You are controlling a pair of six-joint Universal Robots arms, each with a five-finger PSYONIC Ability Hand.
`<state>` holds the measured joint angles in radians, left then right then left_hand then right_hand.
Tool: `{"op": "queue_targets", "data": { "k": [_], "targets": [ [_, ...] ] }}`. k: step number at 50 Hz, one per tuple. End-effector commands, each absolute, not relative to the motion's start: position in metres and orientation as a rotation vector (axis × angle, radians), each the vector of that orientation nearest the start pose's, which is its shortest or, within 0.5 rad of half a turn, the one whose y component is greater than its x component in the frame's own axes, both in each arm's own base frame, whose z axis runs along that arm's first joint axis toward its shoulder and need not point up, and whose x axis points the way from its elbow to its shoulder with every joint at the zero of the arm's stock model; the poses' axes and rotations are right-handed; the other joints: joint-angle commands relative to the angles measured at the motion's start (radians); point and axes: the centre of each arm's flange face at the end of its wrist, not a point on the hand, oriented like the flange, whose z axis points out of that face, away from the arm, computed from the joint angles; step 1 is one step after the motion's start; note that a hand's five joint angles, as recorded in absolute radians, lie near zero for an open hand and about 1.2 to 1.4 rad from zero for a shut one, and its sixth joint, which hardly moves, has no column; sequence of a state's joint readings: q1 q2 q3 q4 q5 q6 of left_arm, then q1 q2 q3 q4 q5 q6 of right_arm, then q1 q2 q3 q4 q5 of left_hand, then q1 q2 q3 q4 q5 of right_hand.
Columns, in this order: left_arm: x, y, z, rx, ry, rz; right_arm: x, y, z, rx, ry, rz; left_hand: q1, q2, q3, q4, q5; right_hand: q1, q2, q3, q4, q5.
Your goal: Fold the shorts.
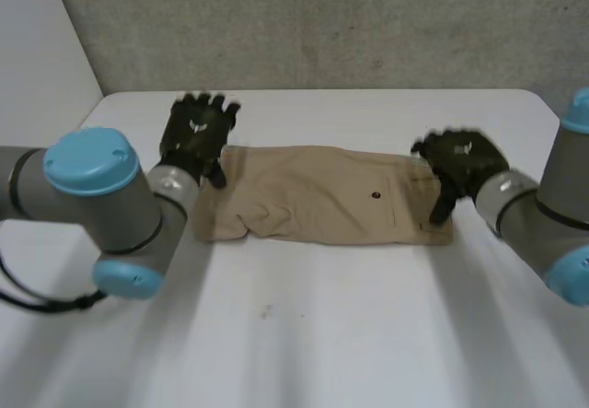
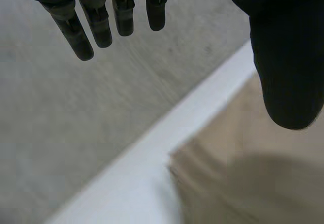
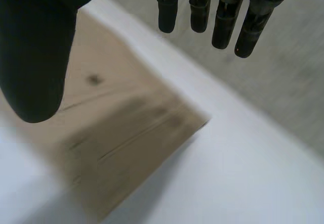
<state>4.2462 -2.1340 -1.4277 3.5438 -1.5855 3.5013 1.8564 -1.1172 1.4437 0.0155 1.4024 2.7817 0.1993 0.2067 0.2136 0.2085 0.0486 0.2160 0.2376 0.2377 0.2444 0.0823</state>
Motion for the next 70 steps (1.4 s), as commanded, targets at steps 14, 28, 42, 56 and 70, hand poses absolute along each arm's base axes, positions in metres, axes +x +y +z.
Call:
{"op": "queue_targets", "data": {
  "k": [14,28,42,56,70],
  "targets": [
    [-0.278,-0.32,0.128,0.843,2.325,-1.986,0.238,-0.319,0.126,-0.911,2.355,-1.693,0.434,0.427,0.42,0.425,0.41,0.518,0.496,0.496,0.489,0.477],
    [-0.272,-0.334,0.116,0.884,2.211,-1.923,0.234,-0.332,0.128,-0.895,2.343,-1.866,0.933,0.926,0.919,0.924,0.909,1.18,1.159,1.158,1.152,1.139],
    [-0.271,-0.327,0.121,0.973,2.061,-1.918,0.237,-0.33,0.126,-0.942,2.343,-1.856,0.226,0.219,0.212,0.217,0.202,1.18,1.159,1.159,1.152,1.139],
    [-0.262,-0.305,0.187,0.849,1.973,-2.056,0.199,-0.34,0.156,-1.096,2.447,-1.936,-0.003,-0.011,-0.018,-0.013,-0.027,1.18,1.159,1.159,1.152,1.139],
    [-0.251,-0.295,0.204,0.713,2.092,-2.117,0.248,-0.343,0.216,-1.62,2.098,-2.227,-0.001,-0.008,-0.015,-0.01,-0.024,1.18,1.159,1.159,1.152,1.139]
  ]
}}
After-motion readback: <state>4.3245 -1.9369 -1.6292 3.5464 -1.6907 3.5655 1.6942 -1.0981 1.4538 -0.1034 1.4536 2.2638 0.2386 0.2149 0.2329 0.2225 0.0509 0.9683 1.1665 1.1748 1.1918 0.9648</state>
